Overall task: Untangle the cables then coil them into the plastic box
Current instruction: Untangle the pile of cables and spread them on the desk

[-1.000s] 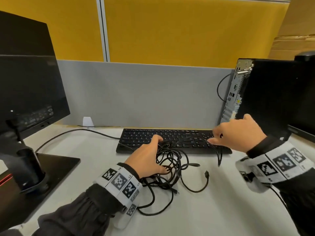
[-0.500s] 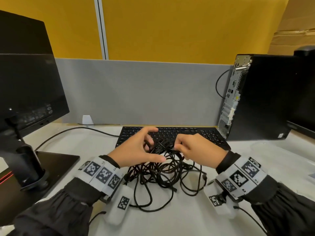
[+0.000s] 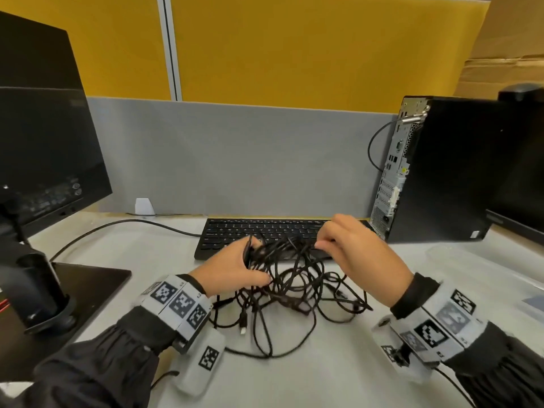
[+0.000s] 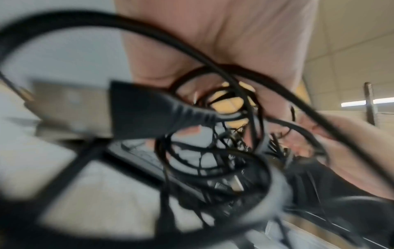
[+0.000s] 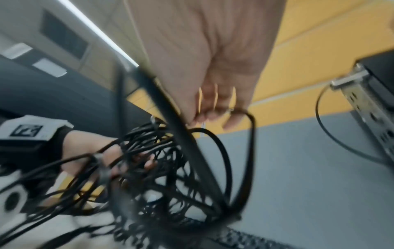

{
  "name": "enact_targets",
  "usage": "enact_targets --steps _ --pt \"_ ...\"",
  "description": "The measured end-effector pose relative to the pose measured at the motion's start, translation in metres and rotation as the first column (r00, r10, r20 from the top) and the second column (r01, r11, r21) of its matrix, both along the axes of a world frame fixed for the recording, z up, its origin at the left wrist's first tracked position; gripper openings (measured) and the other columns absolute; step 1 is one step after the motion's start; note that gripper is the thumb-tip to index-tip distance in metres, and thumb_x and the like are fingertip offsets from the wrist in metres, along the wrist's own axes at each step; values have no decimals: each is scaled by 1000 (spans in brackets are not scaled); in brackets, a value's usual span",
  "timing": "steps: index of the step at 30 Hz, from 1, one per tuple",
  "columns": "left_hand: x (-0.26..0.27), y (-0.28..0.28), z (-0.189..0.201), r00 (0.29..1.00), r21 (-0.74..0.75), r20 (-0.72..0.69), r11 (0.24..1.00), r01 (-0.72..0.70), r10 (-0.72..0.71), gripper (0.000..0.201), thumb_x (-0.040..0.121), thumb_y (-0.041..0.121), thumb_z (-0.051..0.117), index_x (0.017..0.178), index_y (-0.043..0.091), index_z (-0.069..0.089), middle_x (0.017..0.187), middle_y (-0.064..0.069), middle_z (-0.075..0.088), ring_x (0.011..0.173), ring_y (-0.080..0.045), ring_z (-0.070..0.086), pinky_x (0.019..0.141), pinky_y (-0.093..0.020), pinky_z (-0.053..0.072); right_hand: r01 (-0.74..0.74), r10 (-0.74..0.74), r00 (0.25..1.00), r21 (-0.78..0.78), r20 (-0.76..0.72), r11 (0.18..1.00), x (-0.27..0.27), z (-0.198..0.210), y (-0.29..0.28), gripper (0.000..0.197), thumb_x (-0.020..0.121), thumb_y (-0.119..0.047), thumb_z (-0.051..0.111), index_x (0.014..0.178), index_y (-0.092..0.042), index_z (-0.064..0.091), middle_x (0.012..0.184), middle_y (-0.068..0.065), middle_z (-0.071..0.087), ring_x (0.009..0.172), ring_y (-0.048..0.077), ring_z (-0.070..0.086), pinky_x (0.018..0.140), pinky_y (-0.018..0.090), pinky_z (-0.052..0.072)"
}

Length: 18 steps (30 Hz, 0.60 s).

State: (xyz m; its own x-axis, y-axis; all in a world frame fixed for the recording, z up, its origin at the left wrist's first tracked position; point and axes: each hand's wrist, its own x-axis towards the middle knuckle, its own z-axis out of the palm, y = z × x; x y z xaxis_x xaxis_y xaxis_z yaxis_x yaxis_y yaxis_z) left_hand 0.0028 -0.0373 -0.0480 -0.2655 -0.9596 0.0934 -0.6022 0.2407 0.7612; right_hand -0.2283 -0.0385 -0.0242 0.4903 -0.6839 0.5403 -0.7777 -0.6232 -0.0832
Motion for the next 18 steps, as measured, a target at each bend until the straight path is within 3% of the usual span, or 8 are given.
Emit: enact_targets --steps 2,4,7,9,11,14,16,18 --pt "-2 2 5 987 -176 -137 978 -108 84 31 71 12 76 88 18 51 83 7 58 75 -5 55 72 -18 43 23 -11 998 -227 54 974 2 2 10 24 94 -29 42 82 -13 56 78 -3 50 66 11 41 59 18 34" --pt "-6 5 11 967 -318 -231 931 -177 105 34 69 10 76 91 20 51 92 4 58 84 -5 58 74 -10 44 11 28 992 -310 122 951 7 2 15 25 92 -29 43 81 -12 58 75 -3 51 61 11 43 59 21 36" --pt "-13 12 16 954 -423 -297 891 -165 36 41 68 6 77 93 25 51 97 0 58 89 -8 59 80 -14 48 -26 112 962 -323 250 946 17 -3 14 23 90 -28 50 77 -12 59 71 -3 53 61 9 47 59 16 37" --pt "-16 17 17 945 -440 -327 886 -149 -3 41 67 1 75 95 19 52 93 -2 59 88 -9 60 80 -17 50 -39 160 926 -335 343 941 24 -9 11 21 89 -24 52 73 -11 58 68 -4 52 60 6 44 58 12 35" --pt "-18 21 16 939 -464 -343 874 -143 -28 40 67 -3 73 95 17 52 90 -2 59 86 -9 58 77 -13 48 -34 198 882 -360 428 932 28 -14 9 20 87 -21 54 70 -11 58 63 -5 51 56 6 41 52 16 37" --pt "-20 22 14 916 -508 -393 850 -142 -83 44 66 1 72 88 32 50 82 9 56 79 -9 56 73 -11 46 2 215 849 -408 483 913 33 -13 6 17 83 -19 56 66 -14 57 55 -5 50 51 9 39 45 24 38" --pt "-22 20 13 910 -553 -400 822 -140 -114 45 65 3 71 85 36 47 80 14 53 74 -8 54 72 -12 46 14 187 849 -376 493 927 36 -11 5 16 81 -22 56 68 -21 47 52 -9 44 50 12 38 43 23 35" --pt "-22 20 12 914 -611 -380 780 -135 -140 47 66 2 73 86 35 46 81 16 55 73 -4 54 69 -13 47 48 102 879 -300 465 953 35 -11 1 28 81 -27 60 72 -27 33 51 -13 37 47 12 33 43 23 33"
